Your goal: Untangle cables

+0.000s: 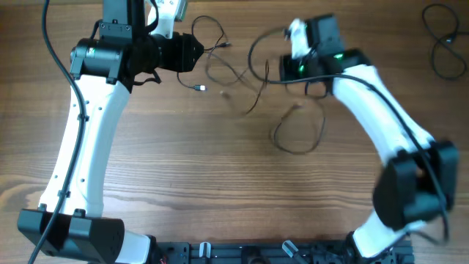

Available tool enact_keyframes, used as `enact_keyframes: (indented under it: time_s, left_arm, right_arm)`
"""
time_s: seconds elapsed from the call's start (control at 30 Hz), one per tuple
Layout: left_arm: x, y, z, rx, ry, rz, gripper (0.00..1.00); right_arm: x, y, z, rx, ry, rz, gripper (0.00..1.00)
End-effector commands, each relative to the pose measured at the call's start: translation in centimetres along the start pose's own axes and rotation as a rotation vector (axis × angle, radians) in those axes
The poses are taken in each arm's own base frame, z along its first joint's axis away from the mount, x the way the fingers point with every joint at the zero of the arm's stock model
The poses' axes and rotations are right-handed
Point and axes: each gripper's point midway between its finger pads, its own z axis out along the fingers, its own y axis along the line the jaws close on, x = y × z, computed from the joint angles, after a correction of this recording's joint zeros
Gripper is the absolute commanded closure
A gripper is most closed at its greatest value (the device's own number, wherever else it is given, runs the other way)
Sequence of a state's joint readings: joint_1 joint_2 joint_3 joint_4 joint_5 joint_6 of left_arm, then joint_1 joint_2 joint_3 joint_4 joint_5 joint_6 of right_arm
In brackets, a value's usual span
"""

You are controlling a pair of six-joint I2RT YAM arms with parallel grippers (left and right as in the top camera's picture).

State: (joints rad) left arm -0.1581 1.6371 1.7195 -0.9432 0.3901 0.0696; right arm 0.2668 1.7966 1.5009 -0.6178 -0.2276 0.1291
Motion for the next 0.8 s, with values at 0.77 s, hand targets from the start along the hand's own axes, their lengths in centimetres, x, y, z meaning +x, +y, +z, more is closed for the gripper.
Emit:
enact_keyframes:
  time_s: [0.77]
  left_arm:
    - [1.1, -0.1, -0.1, -0.003, 0.043, -0.009, 0.51]
  right_arm:
    - [-8.5, 4.3, -20.5, 0.036, -0.350, -0.010, 0.96]
